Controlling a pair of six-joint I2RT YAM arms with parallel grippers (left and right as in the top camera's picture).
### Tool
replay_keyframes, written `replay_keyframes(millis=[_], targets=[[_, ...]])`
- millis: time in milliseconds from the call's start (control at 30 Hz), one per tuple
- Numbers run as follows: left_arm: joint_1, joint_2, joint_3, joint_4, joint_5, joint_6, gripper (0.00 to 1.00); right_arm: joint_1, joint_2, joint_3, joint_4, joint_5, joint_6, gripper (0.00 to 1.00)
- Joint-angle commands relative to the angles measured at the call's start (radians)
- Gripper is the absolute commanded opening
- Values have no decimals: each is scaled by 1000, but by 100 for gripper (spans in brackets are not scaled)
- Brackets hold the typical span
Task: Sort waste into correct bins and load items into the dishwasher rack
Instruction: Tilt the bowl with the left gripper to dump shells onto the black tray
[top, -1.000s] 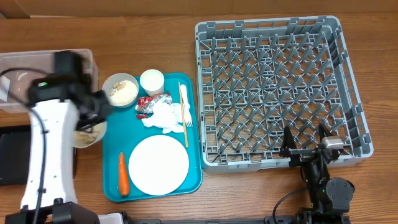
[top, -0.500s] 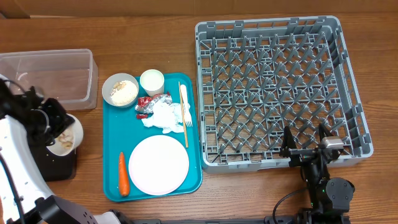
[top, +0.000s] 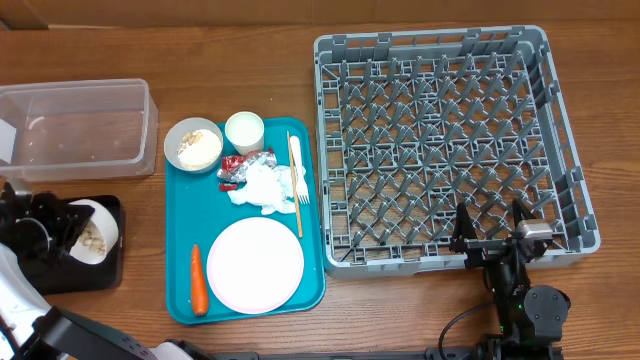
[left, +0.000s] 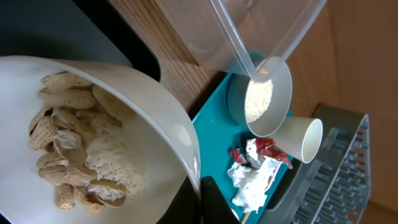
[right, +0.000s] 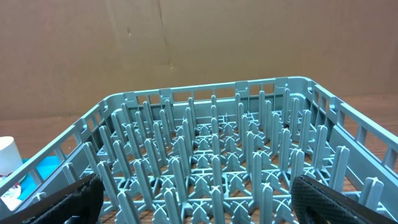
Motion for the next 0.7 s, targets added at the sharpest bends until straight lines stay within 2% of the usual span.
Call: replay_keyframes(millis=[0,300,667], targets=[[22,-2,-5,21,58,18,4,-8,-9,-10,4,9,-8,100],[50,59,-8,114,76,-25,4,-8,-9,-10,4,9,-8,100],[153,161,-8,125,291,34,4,-8,-9,-10,4,9,-8,100]])
